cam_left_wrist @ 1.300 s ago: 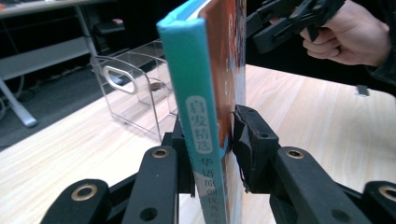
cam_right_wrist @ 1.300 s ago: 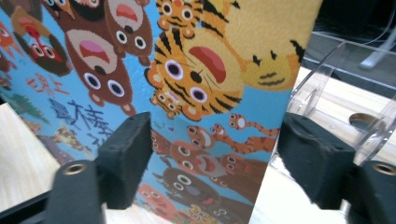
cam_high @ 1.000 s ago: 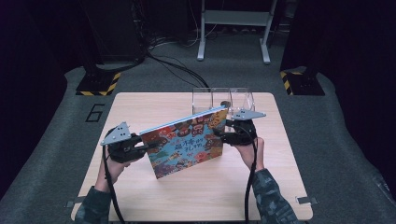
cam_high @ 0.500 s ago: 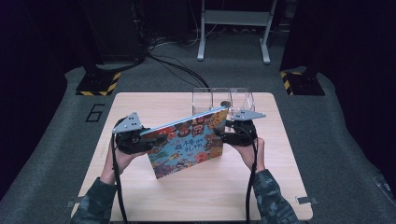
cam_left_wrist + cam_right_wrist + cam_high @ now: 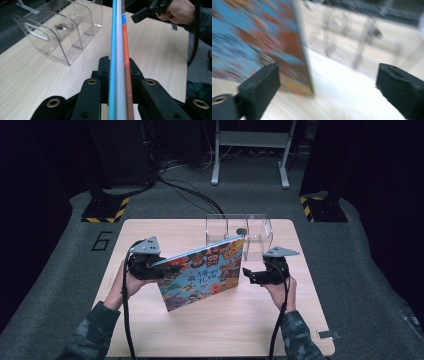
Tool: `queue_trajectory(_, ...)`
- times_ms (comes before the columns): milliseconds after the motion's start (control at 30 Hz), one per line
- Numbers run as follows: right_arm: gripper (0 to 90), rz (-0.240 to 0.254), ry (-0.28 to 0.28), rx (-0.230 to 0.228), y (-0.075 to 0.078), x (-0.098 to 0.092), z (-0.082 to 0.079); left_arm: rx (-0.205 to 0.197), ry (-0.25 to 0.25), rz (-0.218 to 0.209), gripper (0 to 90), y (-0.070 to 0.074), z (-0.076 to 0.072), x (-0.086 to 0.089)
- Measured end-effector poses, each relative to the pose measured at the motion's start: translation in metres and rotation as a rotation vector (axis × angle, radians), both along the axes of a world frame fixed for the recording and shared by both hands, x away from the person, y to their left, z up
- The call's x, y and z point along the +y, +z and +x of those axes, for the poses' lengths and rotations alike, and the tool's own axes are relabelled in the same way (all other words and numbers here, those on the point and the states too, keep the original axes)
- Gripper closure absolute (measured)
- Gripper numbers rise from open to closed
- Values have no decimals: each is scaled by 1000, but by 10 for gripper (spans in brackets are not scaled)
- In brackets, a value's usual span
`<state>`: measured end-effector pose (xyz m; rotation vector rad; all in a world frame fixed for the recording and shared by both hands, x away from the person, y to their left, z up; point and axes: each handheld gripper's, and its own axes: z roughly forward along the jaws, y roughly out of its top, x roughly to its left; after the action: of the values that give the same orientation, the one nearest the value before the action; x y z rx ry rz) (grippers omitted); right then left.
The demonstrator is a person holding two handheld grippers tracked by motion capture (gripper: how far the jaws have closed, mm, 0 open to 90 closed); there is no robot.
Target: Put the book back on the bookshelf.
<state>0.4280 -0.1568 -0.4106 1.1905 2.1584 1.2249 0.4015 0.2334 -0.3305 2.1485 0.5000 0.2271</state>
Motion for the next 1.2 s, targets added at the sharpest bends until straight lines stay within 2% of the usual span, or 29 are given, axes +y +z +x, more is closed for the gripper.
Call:
queue_trajectory(133, 0, -30, -127, 54, -36, -30, -6, 6, -21, 26, 802, 3, -4, -5)
queue_trajectory(200, 0, -53, -187, 103, -55, -44, -7, 10, -23, 41, 804, 4, -3, -5)
queue_trajectory(233, 0, -60, -214, 123, -63, -50, -8, 23, -13, 33, 805, 4, -2, -5)
queue_trajectory(267, 0, -66, -230, 142, -70, -57, -8, 29, -13, 38, 806, 5, -1, -5)
queue_trajectory(333, 27, -50, -251, 195, -83, -68, -8, 51, 1, 39, 807, 6, 1, -6)
queue_trajectory(533, 21, -37, -311, 259, -107, -94, -7, 60, 13, 33, 808, 12, 6, -10)
queue_trajectory(667, 43, 2, -308, 191, -113, -102, -11, 83, 21, 34, 809, 17, 13, -14)
queue_trajectory(733, 76, 11, -330, 158, -115, -105, -15, 88, 21, 37, 808, 20, 16, -16)
queue_trajectory(767, 75, 16, -334, 155, -116, -104, -15, 92, 22, 30, 808, 21, 17, -17)
queue_trajectory(833, 75, -5, -338, 150, -116, -103, -15, 91, 32, 34, 809, 24, 20, -19)
queue_trajectory(867, 75, -12, -341, 147, -117, -102, -15, 95, 35, 21, 808, 25, 20, -20)
queue_trajectory(900, 75, -22, -341, 145, -117, -101, -14, 89, 35, 35, 808, 28, 21, -21)
queue_trajectory(933, 75, -27, -343, 143, -117, -100, -14, 89, 31, 30, 808, 29, 22, -22)
queue_trajectory(1067, 85, -10, -348, 150, -116, -102, -15, 87, 23, 53, 808, 40, 25, -24)
queue_trajectory(1133, 89, -1, -350, 145, -116, -103, -15, 79, 30, 47, 808, 43, 25, -25)
queue_trajectory(1167, 90, -2, -348, 144, -117, -103, -15, 80, 27, 56, 809, 46, 25, -25)
queue_trajectory(1200, 91, 0, -348, 143, -117, -103, -15, 74, 35, 43, 809, 48, 26, -25)
